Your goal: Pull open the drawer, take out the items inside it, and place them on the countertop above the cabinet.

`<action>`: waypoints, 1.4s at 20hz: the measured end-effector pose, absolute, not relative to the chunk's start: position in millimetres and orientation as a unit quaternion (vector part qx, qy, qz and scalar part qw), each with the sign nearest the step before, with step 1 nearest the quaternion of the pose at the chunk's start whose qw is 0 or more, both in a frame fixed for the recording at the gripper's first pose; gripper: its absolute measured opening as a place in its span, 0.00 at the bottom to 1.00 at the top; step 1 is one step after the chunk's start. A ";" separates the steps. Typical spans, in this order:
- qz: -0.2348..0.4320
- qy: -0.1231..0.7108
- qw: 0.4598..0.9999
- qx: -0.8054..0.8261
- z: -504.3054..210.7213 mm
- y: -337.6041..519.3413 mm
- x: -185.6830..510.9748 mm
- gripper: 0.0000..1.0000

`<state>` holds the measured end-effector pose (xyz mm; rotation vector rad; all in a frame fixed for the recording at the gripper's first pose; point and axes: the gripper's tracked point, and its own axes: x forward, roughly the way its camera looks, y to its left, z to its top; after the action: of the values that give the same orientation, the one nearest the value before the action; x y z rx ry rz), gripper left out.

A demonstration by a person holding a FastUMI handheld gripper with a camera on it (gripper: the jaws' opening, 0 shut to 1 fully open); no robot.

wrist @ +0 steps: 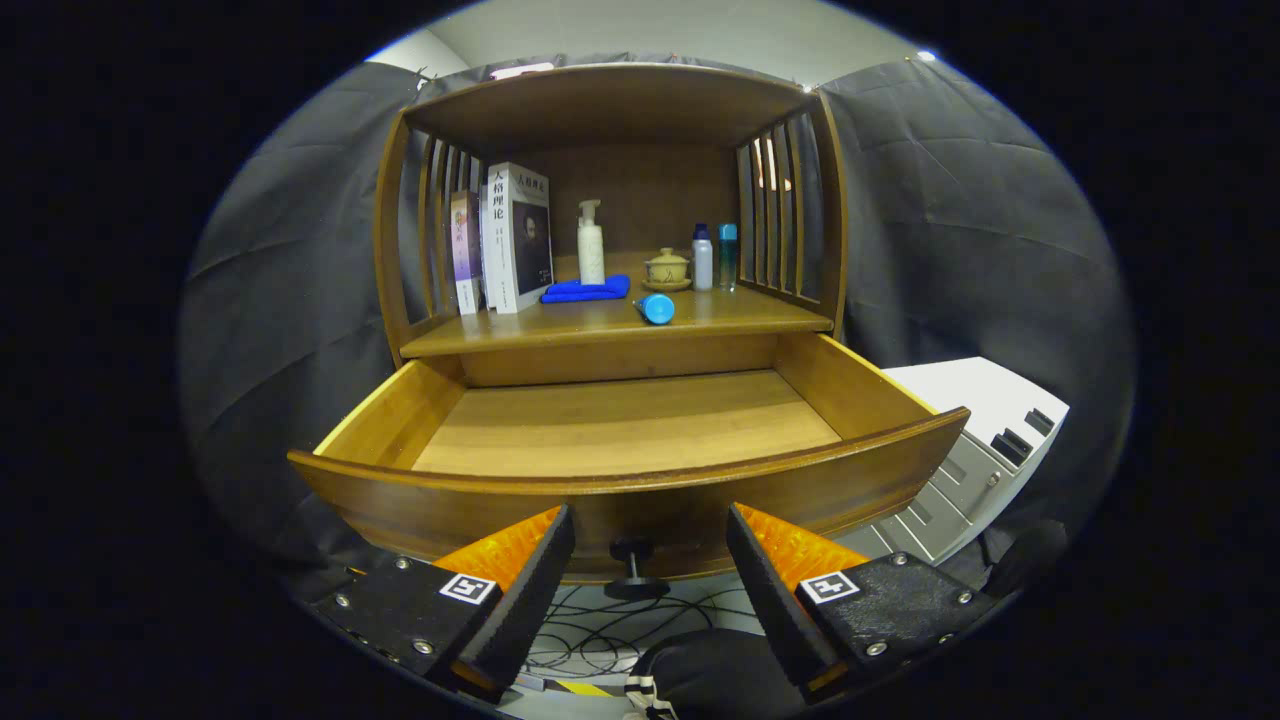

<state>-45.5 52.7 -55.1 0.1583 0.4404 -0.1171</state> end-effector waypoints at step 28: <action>-0.003 0.159 0.984 0.078 -65.5 59.5 22.9 0.93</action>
<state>22.9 59.5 -65.5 0.1573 0.3200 -0.0053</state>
